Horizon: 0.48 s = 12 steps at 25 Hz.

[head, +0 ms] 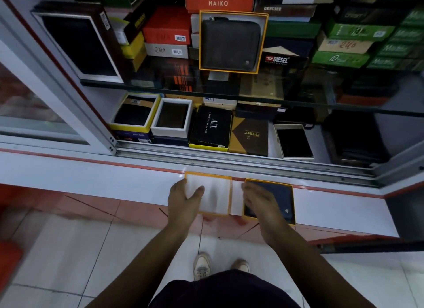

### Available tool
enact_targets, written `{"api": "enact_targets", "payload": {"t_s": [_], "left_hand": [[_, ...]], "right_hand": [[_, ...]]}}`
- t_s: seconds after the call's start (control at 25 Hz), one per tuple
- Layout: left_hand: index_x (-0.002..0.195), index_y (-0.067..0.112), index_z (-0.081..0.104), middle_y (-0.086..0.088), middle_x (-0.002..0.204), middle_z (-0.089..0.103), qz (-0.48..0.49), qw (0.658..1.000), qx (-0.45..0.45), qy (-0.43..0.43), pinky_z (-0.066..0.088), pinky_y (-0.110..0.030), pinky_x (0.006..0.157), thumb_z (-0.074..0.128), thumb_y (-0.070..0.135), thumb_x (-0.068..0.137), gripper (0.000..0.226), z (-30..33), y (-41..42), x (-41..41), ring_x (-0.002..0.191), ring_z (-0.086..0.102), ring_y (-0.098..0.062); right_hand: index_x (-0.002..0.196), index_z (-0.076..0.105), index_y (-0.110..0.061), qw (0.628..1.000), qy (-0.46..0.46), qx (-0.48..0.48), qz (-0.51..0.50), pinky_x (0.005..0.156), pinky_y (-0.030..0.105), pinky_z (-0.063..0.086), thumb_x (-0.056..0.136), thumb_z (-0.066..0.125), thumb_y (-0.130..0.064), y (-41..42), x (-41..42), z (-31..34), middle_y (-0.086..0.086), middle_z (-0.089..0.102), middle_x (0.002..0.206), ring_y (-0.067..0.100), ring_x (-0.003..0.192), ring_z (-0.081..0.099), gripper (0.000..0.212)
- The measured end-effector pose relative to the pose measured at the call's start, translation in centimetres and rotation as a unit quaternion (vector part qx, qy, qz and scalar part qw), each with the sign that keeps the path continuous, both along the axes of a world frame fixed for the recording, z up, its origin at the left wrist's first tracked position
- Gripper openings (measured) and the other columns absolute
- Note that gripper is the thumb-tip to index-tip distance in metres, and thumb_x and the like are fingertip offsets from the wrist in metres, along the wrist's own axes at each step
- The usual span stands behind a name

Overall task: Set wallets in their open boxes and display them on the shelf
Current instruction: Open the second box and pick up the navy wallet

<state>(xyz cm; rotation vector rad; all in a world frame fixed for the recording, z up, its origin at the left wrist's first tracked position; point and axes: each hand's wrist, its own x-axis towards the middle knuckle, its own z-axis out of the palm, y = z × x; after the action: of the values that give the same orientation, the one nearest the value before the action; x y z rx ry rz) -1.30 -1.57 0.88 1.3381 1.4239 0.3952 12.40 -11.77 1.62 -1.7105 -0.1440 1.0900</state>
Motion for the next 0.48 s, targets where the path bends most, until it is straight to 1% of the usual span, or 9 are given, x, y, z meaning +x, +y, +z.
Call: {"api": "enact_targets", "payload": {"t_s": [0.04, 0.08, 0.12, 0.16, 0.24, 0.32, 0.36, 0.4, 0.48], "left_hand": [[0.134, 0.015, 0.046, -0.003, 0.133, 0.048, -0.016, 1.000, 0.019, -0.015, 0.045, -0.032, 0.092, 0.060, 0.028, 0.088, 0.050, 0.4, -0.7, 1.3, 0.118, 0.048, -0.020], [0.129, 0.015, 0.051, -0.002, 0.123, 0.053, -0.038, 0.999, 0.000, -0.037, 0.046, -0.027, 0.083, 0.059, 0.026, 0.089, 0.042, 0.7, -1.3, 2.5, 0.107, 0.052, -0.016], [0.123, 0.015, 0.055, -0.001, 0.114, 0.056, -0.066, 0.995, -0.051, -0.055, 0.046, -0.024, 0.076, 0.058, 0.025, 0.089, 0.035, 1.1, -2.0, 4.0, 0.098, 0.053, -0.013], [0.115, 0.016, 0.059, -0.001, 0.108, 0.059, -0.091, 0.988, -0.107, -0.062, 0.046, -0.025, 0.074, 0.057, 0.025, 0.089, 0.028, 1.1, -2.6, 5.3, 0.092, 0.054, -0.013], [0.097, 0.016, 0.062, -0.004, 0.097, 0.062, -0.142, 0.973, -0.177, -0.046, 0.045, -0.026, 0.069, 0.055, 0.025, 0.090, 0.013, 1.1, -3.4, 7.2, 0.082, 0.056, -0.015], [0.088, 0.014, 0.058, -0.002, 0.079, 0.059, -0.181, 0.966, -0.183, -0.018, 0.037, -0.024, 0.056, 0.052, 0.024, 0.091, 0.012, 0.7, -3.8, 8.3, 0.067, 0.051, -0.012], [0.088, 0.012, 0.058, -0.001, 0.075, 0.056, -0.191, 0.966, -0.175, -0.003, 0.034, -0.023, 0.053, 0.051, 0.023, 0.090, 0.014, 0.5, -3.9, 8.6, 0.063, 0.048, -0.011], [0.092, 0.009, 0.059, -0.002, 0.076, 0.057, -0.200, 0.966, -0.166, 0.003, 0.034, -0.023, 0.053, 0.051, 0.023, 0.090, 0.016, 0.1, -4.0, 8.7, 0.065, 0.049, -0.012], [0.105, 0.008, 0.062, -0.006, 0.095, 0.066, -0.204, 0.967, -0.153, -0.004, 0.044, -0.026, 0.065, 0.052, 0.022, 0.089, 0.023, -0.4, -4.4, 8.8, 0.083, 0.059, -0.017]], "right_hand": [[0.081, 0.063, -0.030, 0.999, -0.040, 0.006, -0.036, 0.090, 0.035, 0.044, 0.089, 0.059, -0.023, -1.0, 0.8, 0.3, -0.007, 0.064, 0.093, 0.018, 0.096, 0.057, 0.012], [0.084, 0.064, -0.025, 0.995, -0.078, 0.004, -0.065, 0.087, 0.037, 0.046, 0.090, 0.059, -0.021, -2.0, 1.6, 0.4, -0.002, 0.064, 0.094, 0.019, 0.094, 0.056, 0.008], [0.088, 0.063, -0.022, 0.990, -0.110, -0.011, -0.084, 0.085, 0.039, 0.047, 0.090, 0.058, -0.020, -3.1, 2.5, 0.5, 0.003, 0.063, 0.098, 0.020, 0.093, 0.056, 0.006], [0.095, 0.062, -0.019, 0.986, -0.139, -0.033, -0.085, 0.083, 0.039, 0.047, 0.091, 0.056, -0.020, -4.1, 3.4, 0.2, 0.007, 0.062, 0.102, 0.021, 0.093, 0.055, 0.008], [0.113, 0.062, -0.011, 0.980, -0.174, -0.077, -0.061, 0.084, 0.039, 0.049, 0.092, 0.053, -0.018, -5.4, 4.6, -0.7, 0.013, 0.061, 0.112, 0.025, 0.098, 0.056, 0.024], [0.125, 0.058, -0.003, 0.975, -0.192, -0.104, -0.031, 0.086, 0.039, 0.051, 0.092, 0.054, -0.016, -6.0, 5.2, -1.7, 0.015, 0.062, 0.114, 0.026, 0.098, 0.057, 0.036], [0.126, 0.056, -0.003, 0.973, -0.198, -0.113, -0.023, 0.087, 0.040, 0.052, 0.091, 0.055, -0.017, -6.1, 5.3, -2.2, 0.015, 0.062, 0.115, 0.027, 0.098, 0.058, 0.038], [0.126, 0.056, -0.004, 0.973, -0.198, -0.116, -0.026, 0.089, 0.042, 0.053, 0.090, 0.056, -0.018, -6.1, 5.3, -2.5, 0.016, 0.061, 0.117, 0.028, 0.100, 0.059, 0.039], [0.124, 0.058, -0.005, 0.976, -0.174, -0.115, -0.055, 0.091, 0.046, 0.054, 0.087, 0.060, -0.019, -5.9, 5.6, -3.1, 0.017, 0.061, 0.121, 0.031, 0.104, 0.060, 0.040]]}}
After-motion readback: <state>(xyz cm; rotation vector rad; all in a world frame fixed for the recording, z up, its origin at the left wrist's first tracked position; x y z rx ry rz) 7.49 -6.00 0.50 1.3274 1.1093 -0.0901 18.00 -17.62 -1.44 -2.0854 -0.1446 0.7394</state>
